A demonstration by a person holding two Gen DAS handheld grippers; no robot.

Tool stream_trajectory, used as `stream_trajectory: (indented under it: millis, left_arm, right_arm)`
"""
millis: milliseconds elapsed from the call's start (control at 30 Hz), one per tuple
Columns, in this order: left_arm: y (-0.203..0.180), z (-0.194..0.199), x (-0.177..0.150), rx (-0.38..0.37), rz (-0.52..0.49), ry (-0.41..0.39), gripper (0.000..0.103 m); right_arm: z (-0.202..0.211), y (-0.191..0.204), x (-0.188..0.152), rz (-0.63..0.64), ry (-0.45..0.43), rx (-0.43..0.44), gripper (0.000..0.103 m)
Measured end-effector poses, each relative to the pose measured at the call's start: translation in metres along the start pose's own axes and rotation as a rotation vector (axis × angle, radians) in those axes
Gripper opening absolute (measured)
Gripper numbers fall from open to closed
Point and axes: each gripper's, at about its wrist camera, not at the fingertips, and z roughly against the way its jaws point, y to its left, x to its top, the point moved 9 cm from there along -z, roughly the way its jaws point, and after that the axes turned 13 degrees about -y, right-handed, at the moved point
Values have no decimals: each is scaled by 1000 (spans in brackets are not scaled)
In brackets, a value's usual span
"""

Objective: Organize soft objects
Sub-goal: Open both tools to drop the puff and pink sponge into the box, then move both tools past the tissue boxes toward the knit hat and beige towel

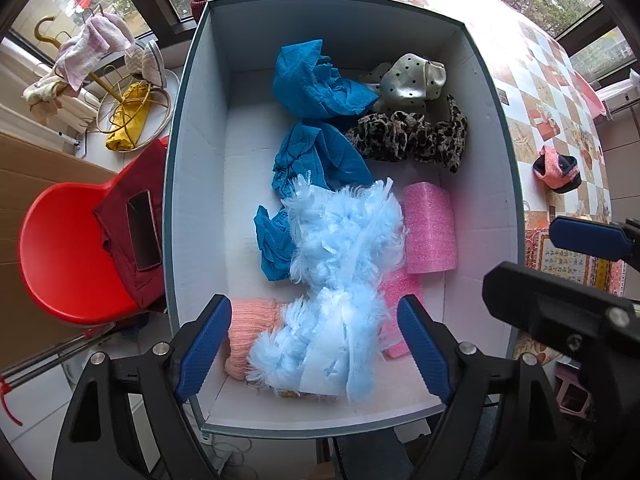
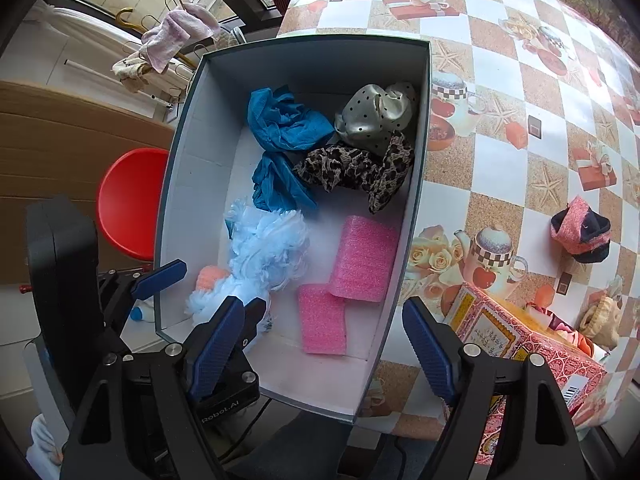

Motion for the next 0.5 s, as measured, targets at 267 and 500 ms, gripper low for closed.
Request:
stream_trajectory:
  millis: [267, 500]
  left_arm:
    - [1, 4, 0, -2, 12, 5, 90]
    - [-1, 11, 3, 2, -3, -3, 90]
  right_arm:
    - [7, -2, 5, 10, -29, -21, 102]
    - [12, -2, 5, 2, -31, -19, 102]
